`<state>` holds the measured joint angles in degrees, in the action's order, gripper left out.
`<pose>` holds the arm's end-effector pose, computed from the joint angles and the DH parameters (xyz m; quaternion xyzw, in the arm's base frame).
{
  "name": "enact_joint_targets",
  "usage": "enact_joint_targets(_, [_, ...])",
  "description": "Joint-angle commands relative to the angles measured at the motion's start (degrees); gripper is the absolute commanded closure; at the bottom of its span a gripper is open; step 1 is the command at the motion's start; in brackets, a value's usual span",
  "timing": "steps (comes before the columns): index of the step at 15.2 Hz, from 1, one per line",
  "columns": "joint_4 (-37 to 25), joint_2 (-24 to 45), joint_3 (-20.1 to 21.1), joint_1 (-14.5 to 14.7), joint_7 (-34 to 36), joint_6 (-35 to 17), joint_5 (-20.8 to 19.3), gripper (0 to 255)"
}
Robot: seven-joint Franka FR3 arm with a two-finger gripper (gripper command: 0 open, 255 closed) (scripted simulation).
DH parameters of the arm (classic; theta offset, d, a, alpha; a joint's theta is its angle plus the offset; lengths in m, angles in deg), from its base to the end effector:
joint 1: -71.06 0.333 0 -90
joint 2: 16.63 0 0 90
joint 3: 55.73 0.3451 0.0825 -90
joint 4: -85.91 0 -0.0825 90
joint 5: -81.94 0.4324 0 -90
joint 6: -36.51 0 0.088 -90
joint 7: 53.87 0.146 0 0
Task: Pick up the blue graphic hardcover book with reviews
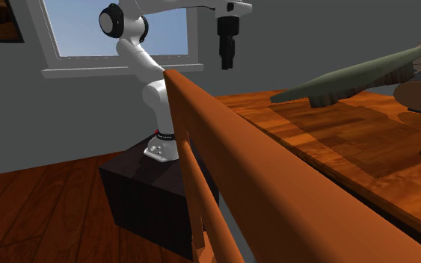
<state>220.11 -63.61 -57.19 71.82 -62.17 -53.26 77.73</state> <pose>0.3262 -0.0169 0.5903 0.9970 0.0691 0.0200 0.0290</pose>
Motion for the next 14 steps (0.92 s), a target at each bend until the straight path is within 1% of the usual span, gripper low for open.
enact_joint_targets(1, [0.00,0.00,0.00,0.00,0.00,0.00,0.00,0])
enact_joint_targets(8, [-3.09,10.84,-5.56,-4.09,0.72,-7.90,-1.88,0])
enact_joint_targets(14, [-7.58,20.76,-10.43,-6.93,0.99,-13.43,-2.02,0])
